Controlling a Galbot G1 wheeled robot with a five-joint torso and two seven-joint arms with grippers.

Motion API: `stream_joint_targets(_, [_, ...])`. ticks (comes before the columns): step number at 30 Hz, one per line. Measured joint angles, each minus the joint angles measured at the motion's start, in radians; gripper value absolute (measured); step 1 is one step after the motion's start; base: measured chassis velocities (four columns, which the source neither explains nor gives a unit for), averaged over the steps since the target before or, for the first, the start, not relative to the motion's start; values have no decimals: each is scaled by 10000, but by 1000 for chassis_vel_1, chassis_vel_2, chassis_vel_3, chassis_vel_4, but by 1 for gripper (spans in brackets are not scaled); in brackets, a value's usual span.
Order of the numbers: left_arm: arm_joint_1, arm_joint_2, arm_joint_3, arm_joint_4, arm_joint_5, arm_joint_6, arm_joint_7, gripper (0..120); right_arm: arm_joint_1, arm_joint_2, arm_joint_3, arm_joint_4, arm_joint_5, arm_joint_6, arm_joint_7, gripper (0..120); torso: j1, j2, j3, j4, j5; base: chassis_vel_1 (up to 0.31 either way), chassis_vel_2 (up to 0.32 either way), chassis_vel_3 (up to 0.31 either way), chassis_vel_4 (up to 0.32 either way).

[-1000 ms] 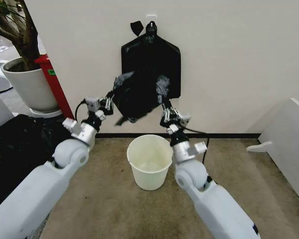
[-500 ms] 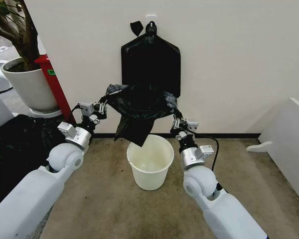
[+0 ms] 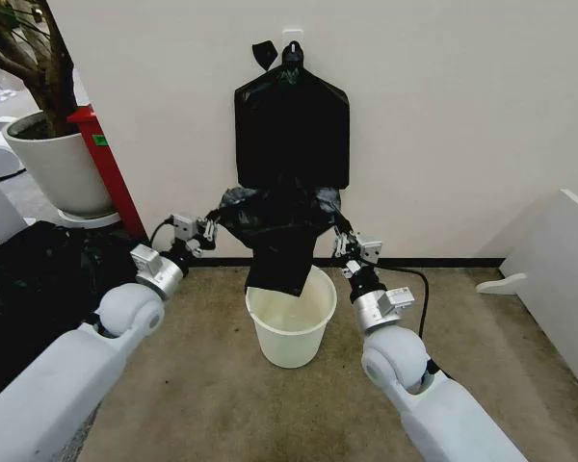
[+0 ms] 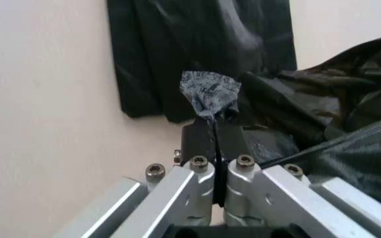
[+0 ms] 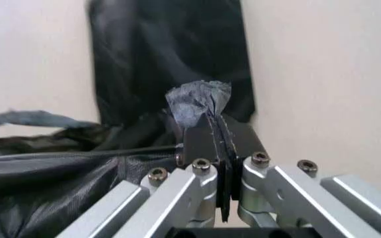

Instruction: Place the garbage bag over the trash bin.

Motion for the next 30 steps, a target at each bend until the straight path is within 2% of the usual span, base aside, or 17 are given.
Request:
stream_joint_targets(4, [270,-328,339,139,104,-77,-76,0,-159,32,-58,-76,-87,-572,537,0,0,-1,0,2,-1,0,0,0,0])
stream_joint_targets(9, [527,-730,555,476,485,-494,-87,0,-255,14,-119,-601,-396,-540,601,0,0,-2,0,2,-1,0,0,0,0])
stream_joint_targets(14, [575,-1125,687,836,880,-1321,27,0,-228,89,-62,-1384,-949,445,2,0,0,-2,0,2,0,0,0,0,0])
stream_joint_targets(15, [568,-1214,686,901,1013,-1605,136,0,-181,148,64,-1597,-1225,891,-404,0,0,-2,0,2,0,0,0,0,0])
stream_joint_targets(16, [568,-1214,686,901,1013,-1605,136,0,-181,148,64,-1597,-1225,891,-404,0,0,-2,0,2,0,0,0,0,0])
stream_joint_targets(22, [505,-1409,408,1192,1631,-2803,703,0,-9,328,512,-1867,-1703,1824,-1482,0,0,-2,0,2,-1,0,0,0,0])
stream_joint_targets(23, [505,-1409,408,1192,1631,-2803,703,0,-9,328,512,-1867,-1703,1824,-1482,0,0,-2,0,2,-1,0,0,0,0])
stream_joint_targets(30, [569,-1621,112,1816,2319,-4314,1741,0,101,683,921,-2626,-2392,2964,-1853,0,0,-2,0,3,-1,0,0,0,0])
